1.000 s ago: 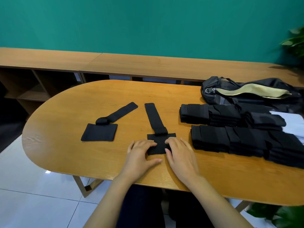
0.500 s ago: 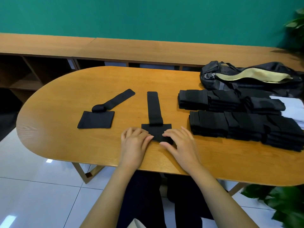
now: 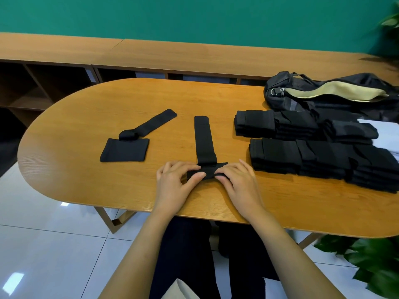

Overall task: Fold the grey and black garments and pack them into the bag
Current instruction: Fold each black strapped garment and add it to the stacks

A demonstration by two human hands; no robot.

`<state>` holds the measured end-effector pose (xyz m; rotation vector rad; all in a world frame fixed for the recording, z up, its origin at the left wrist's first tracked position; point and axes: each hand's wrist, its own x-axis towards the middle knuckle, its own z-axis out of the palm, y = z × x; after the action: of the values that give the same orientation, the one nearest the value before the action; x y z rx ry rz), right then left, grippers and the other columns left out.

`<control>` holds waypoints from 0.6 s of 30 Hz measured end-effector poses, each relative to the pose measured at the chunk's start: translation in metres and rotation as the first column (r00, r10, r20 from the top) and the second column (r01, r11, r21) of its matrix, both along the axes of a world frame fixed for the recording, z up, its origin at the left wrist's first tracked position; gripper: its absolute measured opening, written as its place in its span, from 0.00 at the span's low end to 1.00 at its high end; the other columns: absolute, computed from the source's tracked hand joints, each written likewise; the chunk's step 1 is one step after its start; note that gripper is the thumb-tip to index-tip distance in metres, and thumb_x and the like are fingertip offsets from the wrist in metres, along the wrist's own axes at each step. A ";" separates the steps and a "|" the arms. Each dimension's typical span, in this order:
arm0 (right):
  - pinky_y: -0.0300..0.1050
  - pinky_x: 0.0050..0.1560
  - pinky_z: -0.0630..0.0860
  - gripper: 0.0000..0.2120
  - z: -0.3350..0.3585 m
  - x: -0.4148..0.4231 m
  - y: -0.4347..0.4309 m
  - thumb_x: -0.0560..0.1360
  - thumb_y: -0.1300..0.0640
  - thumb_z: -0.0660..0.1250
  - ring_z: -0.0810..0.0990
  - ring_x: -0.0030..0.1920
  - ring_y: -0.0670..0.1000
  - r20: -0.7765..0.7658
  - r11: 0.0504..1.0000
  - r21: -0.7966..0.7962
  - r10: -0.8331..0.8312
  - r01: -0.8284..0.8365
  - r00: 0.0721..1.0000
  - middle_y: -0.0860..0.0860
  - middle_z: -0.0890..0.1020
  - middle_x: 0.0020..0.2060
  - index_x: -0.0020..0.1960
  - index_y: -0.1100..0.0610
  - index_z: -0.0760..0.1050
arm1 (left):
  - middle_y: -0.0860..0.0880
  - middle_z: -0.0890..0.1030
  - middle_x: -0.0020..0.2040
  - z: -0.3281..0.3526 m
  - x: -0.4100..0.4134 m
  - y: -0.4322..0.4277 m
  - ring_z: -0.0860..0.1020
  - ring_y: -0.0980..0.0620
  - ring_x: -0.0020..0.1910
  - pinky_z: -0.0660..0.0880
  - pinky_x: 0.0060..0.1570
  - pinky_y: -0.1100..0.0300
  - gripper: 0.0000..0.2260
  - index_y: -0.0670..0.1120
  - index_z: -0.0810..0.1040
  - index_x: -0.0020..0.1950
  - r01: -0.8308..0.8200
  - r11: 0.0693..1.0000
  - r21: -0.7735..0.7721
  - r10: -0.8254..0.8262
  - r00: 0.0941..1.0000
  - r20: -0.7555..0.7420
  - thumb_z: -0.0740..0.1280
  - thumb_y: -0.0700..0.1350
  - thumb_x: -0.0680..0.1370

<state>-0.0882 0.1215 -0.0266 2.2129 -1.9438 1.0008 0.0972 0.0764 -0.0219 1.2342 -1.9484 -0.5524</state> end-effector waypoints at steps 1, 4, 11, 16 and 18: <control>0.48 0.71 0.60 0.08 0.001 0.000 0.000 0.78 0.53 0.63 0.74 0.55 0.42 0.024 1.000 -0.002 -0.009 0.009 1.000 0.44 0.82 0.48 0.54 0.49 0.80 | 0.66 0.76 0.55 0.001 0.000 0.000 0.66 0.65 0.59 0.54 0.62 0.61 0.24 0.59 0.80 0.55 0.003 1.000 0.000 -0.003 1.000 0.013 0.59 0.71 0.70; 0.49 0.68 0.63 0.06 0.002 0.000 0.001 0.78 0.57 0.67 0.65 0.52 0.35 0.109 0.999 -0.015 -0.039 0.041 0.993 0.45 0.80 0.47 0.53 0.52 0.80 | 0.66 0.76 0.55 0.000 0.000 0.000 0.65 0.65 0.58 0.55 0.62 0.59 0.27 0.58 0.81 0.56 0.021 1.000 -0.021 -0.019 0.996 0.083 0.64 0.73 0.66; 0.41 0.58 0.64 0.10 0.002 -0.001 0.002 0.75 0.45 0.67 0.68 0.54 0.42 0.174 0.996 0.075 -0.062 0.049 0.983 0.40 0.74 0.47 0.53 0.48 0.77 | 0.61 0.79 0.48 0.000 0.000 -0.002 0.71 0.57 0.55 0.59 0.61 0.56 0.25 0.52 0.83 0.50 -0.035 0.999 -0.009 0.036 0.995 0.098 0.57 0.68 0.71; 0.46 0.59 0.66 0.13 0.003 -0.003 0.001 0.74 0.45 0.69 0.71 0.59 0.47 0.101 0.991 0.117 -0.076 0.064 0.992 0.45 0.78 0.53 0.55 0.50 0.80 | 0.61 0.77 0.43 0.001 0.000 0.000 0.71 0.56 0.51 0.63 0.60 0.50 0.23 0.52 0.82 0.47 -0.062 0.998 0.024 0.061 0.997 0.048 0.58 0.68 0.71; 0.43 0.58 0.65 0.11 0.002 -0.003 0.001 0.75 0.47 0.68 0.70 0.60 0.49 0.130 0.980 0.164 -0.133 0.111 0.983 0.47 0.76 0.54 0.56 0.49 0.79 | 0.61 0.78 0.45 0.002 0.000 -0.001 0.71 0.56 0.52 0.62 0.59 0.52 0.24 0.52 0.83 0.48 -0.052 0.998 0.036 0.050 0.998 0.046 0.59 0.68 0.70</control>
<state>-0.0916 0.1225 -0.0245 2.1178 -2.2624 1.0469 0.0977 0.0755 -0.0198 1.3266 -1.9456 -0.5415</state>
